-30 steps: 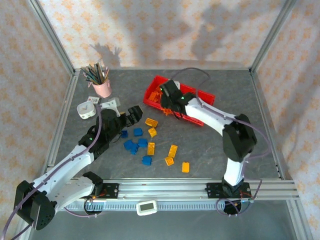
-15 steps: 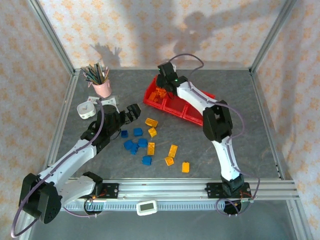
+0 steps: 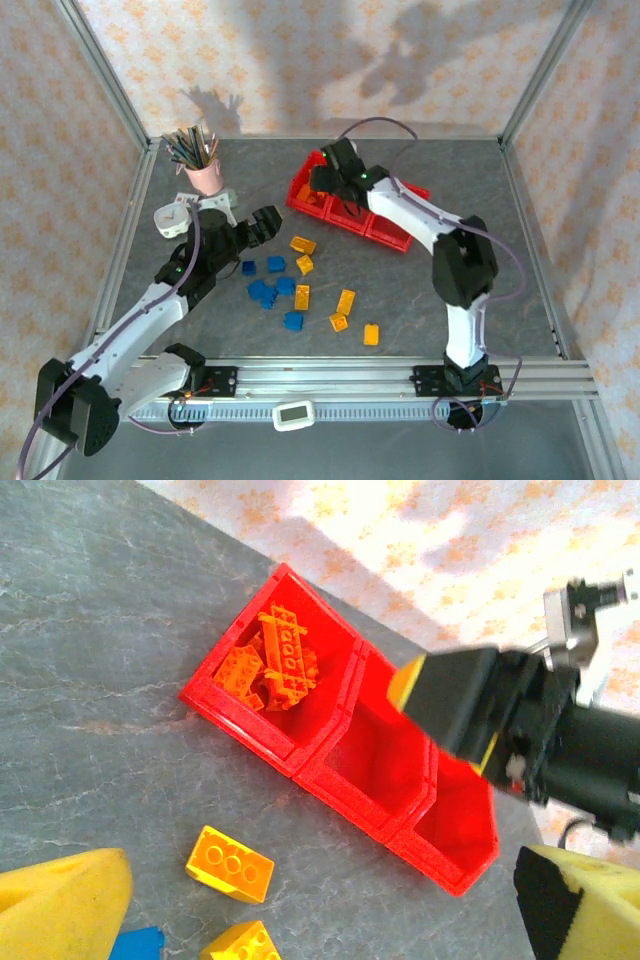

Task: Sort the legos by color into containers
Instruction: Pick up the lego from the center of the table, then place the lego in the container.

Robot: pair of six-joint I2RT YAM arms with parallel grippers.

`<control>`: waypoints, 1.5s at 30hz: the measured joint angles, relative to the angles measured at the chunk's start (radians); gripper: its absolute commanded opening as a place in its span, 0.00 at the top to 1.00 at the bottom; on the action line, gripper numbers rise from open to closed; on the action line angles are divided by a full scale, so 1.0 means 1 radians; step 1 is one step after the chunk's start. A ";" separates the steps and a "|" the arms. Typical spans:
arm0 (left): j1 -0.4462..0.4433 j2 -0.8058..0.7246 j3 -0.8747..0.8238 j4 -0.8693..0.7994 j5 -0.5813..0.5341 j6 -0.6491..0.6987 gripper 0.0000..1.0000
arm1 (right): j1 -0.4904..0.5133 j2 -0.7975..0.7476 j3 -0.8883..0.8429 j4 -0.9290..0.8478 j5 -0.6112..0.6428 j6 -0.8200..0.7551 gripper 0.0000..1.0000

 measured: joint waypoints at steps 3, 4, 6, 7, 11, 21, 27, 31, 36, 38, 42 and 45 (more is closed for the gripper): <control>0.000 -0.059 -0.028 -0.040 0.000 -0.008 0.01 | 0.070 -0.053 -0.108 0.014 0.005 -0.011 0.22; 0.000 -0.078 -0.042 -0.050 0.000 -0.012 0.01 | 0.095 -0.056 -0.137 0.014 0.010 -0.012 0.21; 0.000 -0.114 -0.068 -0.071 0.000 -0.024 0.01 | 0.139 -0.055 -0.185 0.013 0.018 -0.013 0.20; 0.000 -0.134 -0.084 -0.083 0.000 -0.027 0.01 | 0.159 -0.053 -0.205 0.008 0.018 -0.011 0.20; 0.000 -0.167 -0.108 -0.119 0.000 -0.043 0.01 | 0.189 -0.048 -0.227 0.006 0.018 -0.005 0.20; 0.000 -0.256 -0.164 -0.151 -0.001 -0.061 0.01 | 0.272 0.077 -0.227 0.041 0.018 0.011 0.29; 0.000 -0.264 -0.171 -0.154 -0.007 -0.060 0.01 | 0.282 0.136 -0.227 0.041 0.032 0.011 0.44; 0.000 -0.259 -0.171 -0.151 -0.007 -0.060 0.01 | 0.282 0.141 -0.227 0.042 0.049 0.007 0.58; 0.000 -0.241 -0.171 -0.149 -0.007 -0.060 0.01 | 0.282 0.140 -0.227 0.044 0.067 0.002 0.68; 0.000 -0.238 -0.171 -0.150 -0.007 -0.060 0.01 | 0.282 0.137 -0.227 0.043 0.068 0.001 0.69; 0.000 -0.238 -0.169 -0.152 -0.007 -0.060 0.01 | 0.282 0.096 -0.227 0.035 0.072 0.001 0.68; 0.000 -0.238 -0.154 -0.158 -0.002 -0.060 0.01 | 0.276 0.023 -0.227 0.024 0.087 0.001 0.68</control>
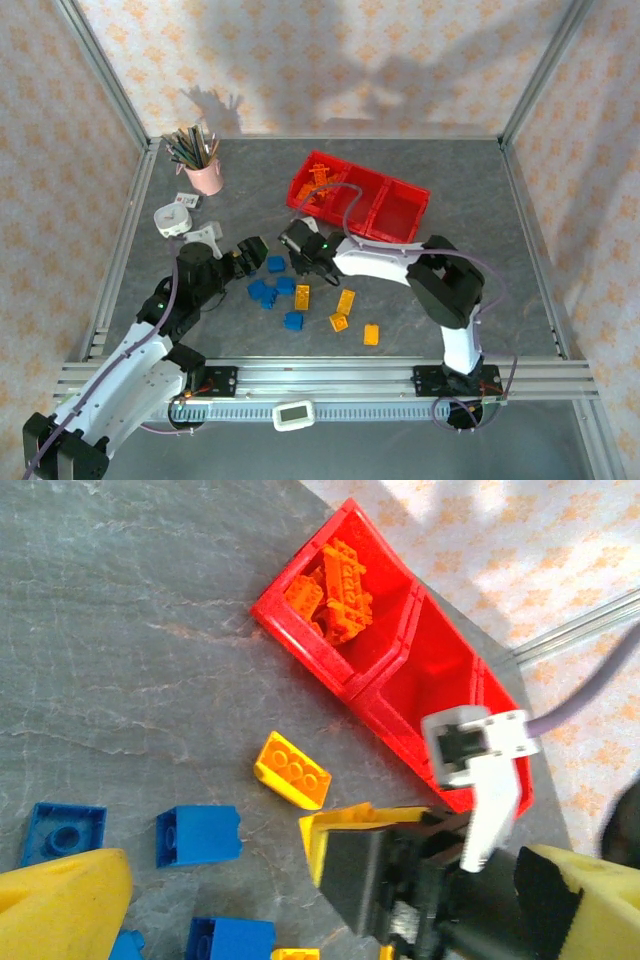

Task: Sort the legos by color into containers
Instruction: Place the lego in the container.

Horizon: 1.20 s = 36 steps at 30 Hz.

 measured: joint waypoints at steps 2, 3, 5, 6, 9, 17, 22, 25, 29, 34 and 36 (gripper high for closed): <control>0.000 0.001 0.017 0.000 0.008 0.000 0.01 | -0.017 -0.058 0.000 0.000 0.012 0.000 0.68; 0.000 0.003 0.024 0.000 0.012 0.001 0.01 | -0.032 -0.082 0.000 0.000 0.018 0.000 0.68; 0.000 0.015 0.038 0.000 0.024 0.001 0.01 | -0.080 -0.116 0.010 -0.005 0.027 0.000 0.68; 0.000 0.023 0.043 0.000 0.029 0.001 0.01 | -0.105 -0.120 0.017 -0.006 0.030 -0.001 0.68; -0.007 0.053 0.050 0.013 0.039 0.000 0.01 | -0.196 -0.119 0.031 -0.006 0.045 -0.012 0.68; -0.117 0.181 0.096 0.046 0.032 0.001 0.01 | -0.360 0.037 0.167 -0.005 0.057 -0.054 0.66; -0.153 0.257 0.116 0.109 0.027 0.001 0.01 | -0.405 0.172 0.280 -0.005 0.067 -0.087 0.60; -0.154 0.287 0.118 0.126 0.024 0.001 0.01 | -0.424 0.226 0.333 -0.012 0.067 -0.106 0.53; -0.154 0.303 0.128 0.134 0.017 0.004 0.01 | -0.433 0.235 0.362 -0.018 0.063 -0.117 0.47; -0.154 0.298 0.140 0.142 -0.002 0.011 0.01 | -0.417 0.183 0.327 -0.018 0.047 -0.121 0.46; -0.154 0.291 0.140 0.143 -0.009 0.011 0.01 | -0.391 0.121 0.265 -0.014 0.049 -0.121 0.45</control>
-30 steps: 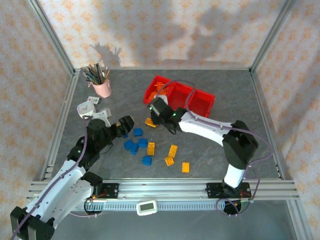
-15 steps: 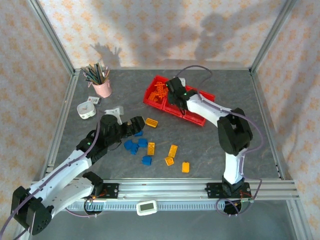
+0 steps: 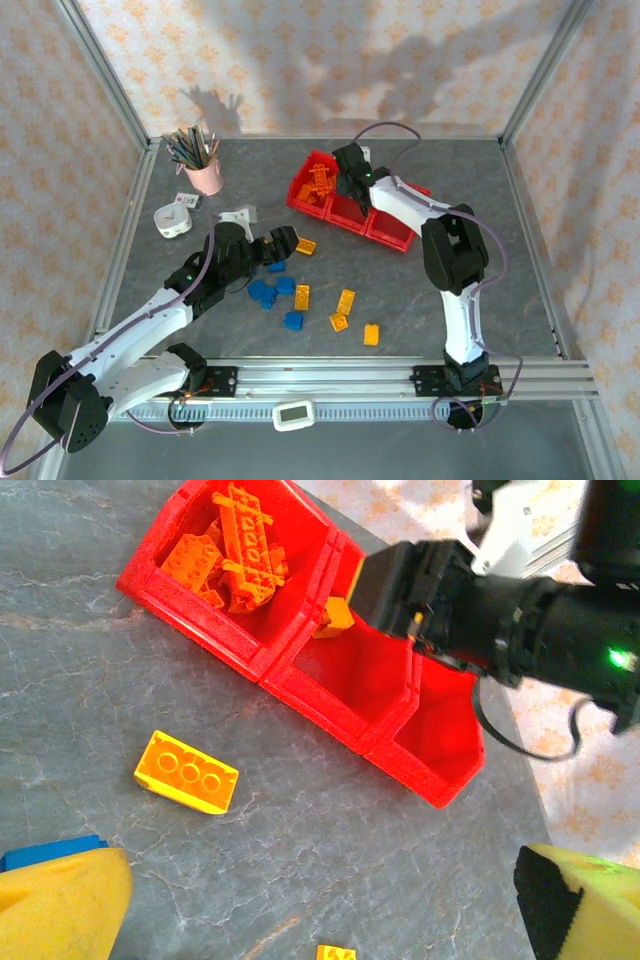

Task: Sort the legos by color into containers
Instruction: Place the lego in the container, then pick up the lego from the center of the table.

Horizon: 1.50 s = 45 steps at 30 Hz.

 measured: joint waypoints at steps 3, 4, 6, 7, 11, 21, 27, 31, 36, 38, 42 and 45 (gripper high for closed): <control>0.000 -0.014 0.000 -0.001 -0.016 0.000 0.01 | 0.063 -0.098 -0.086 0.007 -0.002 0.000 0.42; 0.000 -0.020 0.000 -0.002 -0.019 0.000 0.01 | 0.085 -0.123 -0.109 0.012 -0.006 0.000 0.41; 0.000 -0.041 -0.001 -0.010 -0.028 0.000 0.01 | 0.138 -0.175 -0.167 0.027 -0.018 -0.003 0.38; 0.000 -0.054 -0.003 -0.015 -0.035 0.000 0.01 | 0.161 -0.192 -0.192 0.035 -0.024 -0.006 0.37; 0.000 -0.130 -0.021 -0.040 -0.073 -0.001 0.01 | 0.257 -0.212 -0.275 0.057 -0.024 -0.021 0.32; 0.000 -0.241 -0.082 -0.119 -0.147 -0.017 0.01 | 0.350 -0.128 -0.323 0.091 -0.034 -0.033 0.26; 0.000 -0.248 -0.105 -0.140 -0.169 -0.038 0.01 | 0.349 -0.015 -0.277 0.094 -0.031 -0.040 0.24; 0.000 -0.252 -0.108 -0.144 -0.182 -0.047 0.01 | 0.343 0.037 -0.227 0.094 -0.026 -0.039 0.24; 0.000 -0.254 -0.113 -0.150 -0.199 -0.051 0.01 | 0.299 0.088 -0.161 0.093 -0.029 -0.031 0.27; 0.000 -0.254 -0.114 -0.150 -0.201 -0.051 0.01 | 0.280 0.103 -0.137 0.093 -0.029 -0.032 0.30; 0.000 -0.253 -0.114 -0.150 -0.203 -0.050 0.01 | 0.256 0.143 -0.079 0.091 -0.039 -0.035 0.41; 0.000 -0.243 -0.114 -0.150 -0.203 -0.050 0.01 | 0.256 0.149 -0.070 0.090 -0.055 -0.036 0.48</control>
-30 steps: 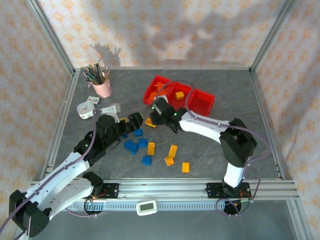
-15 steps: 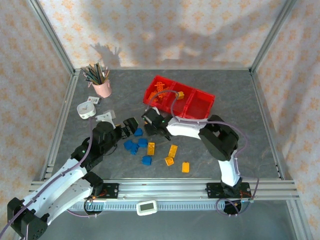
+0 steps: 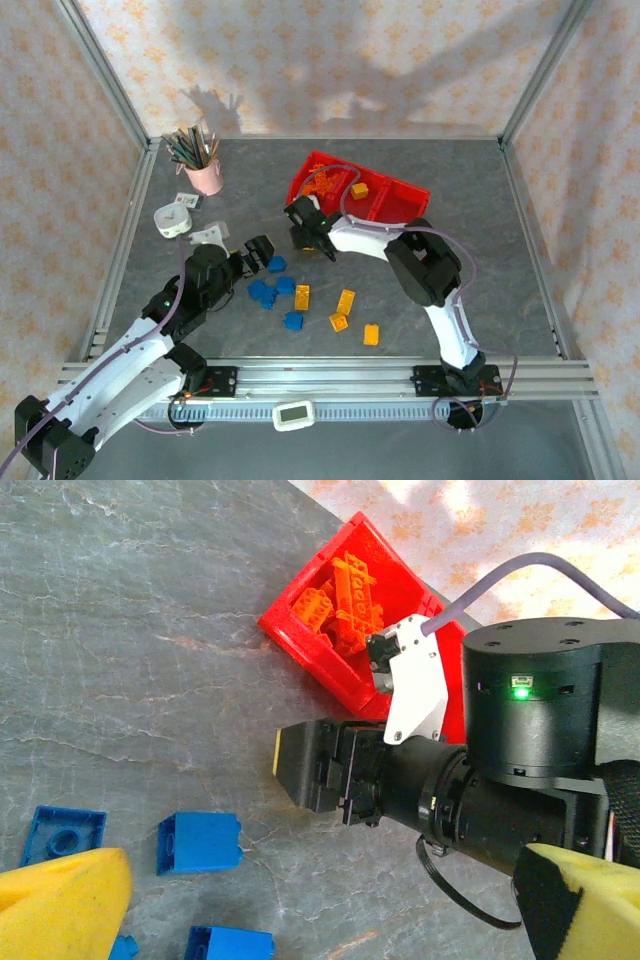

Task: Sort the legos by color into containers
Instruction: Pick up the lego from the center of the table, then place the lego in the container.

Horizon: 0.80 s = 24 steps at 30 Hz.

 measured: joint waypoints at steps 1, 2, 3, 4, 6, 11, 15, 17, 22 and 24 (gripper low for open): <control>0.000 0.002 0.000 0.000 0.000 0.000 0.01 | 0.001 0.000 0.000 0.000 -0.005 0.001 0.50; 0.000 0.003 0.000 0.000 0.000 0.000 0.01 | 0.001 0.000 0.000 0.000 -0.008 0.002 0.52; 0.000 0.003 0.000 0.000 0.000 0.000 0.01 | 0.001 0.000 0.000 0.000 -0.012 0.003 0.55; 0.000 0.003 0.000 0.000 0.000 0.000 0.01 | 0.001 0.000 0.000 0.000 -0.014 0.003 0.57; 0.000 0.003 0.000 0.000 0.000 0.000 0.01 | 0.001 0.000 -0.001 0.000 -0.021 0.006 0.62; 0.000 0.003 0.000 0.000 0.001 0.000 0.01 | 0.001 -0.004 -0.005 0.000 -0.027 0.019 0.66; 0.000 0.003 0.000 0.000 0.006 0.000 0.01 | 0.001 -0.053 -0.048 -0.005 -0.037 0.023 0.68; 0.000 0.006 0.001 0.000 0.012 0.000 0.01 | 0.001 -0.100 -0.074 -0.010 -0.037 0.027 0.68; 0.000 0.039 0.018 0.003 0.047 0.005 0.01 | -0.013 -0.230 -0.095 -0.023 -0.032 0.038 0.67; 0.000 0.063 0.029 0.010 0.062 0.005 0.01 | -0.035 -0.277 -0.097 -0.023 -0.027 0.047 0.67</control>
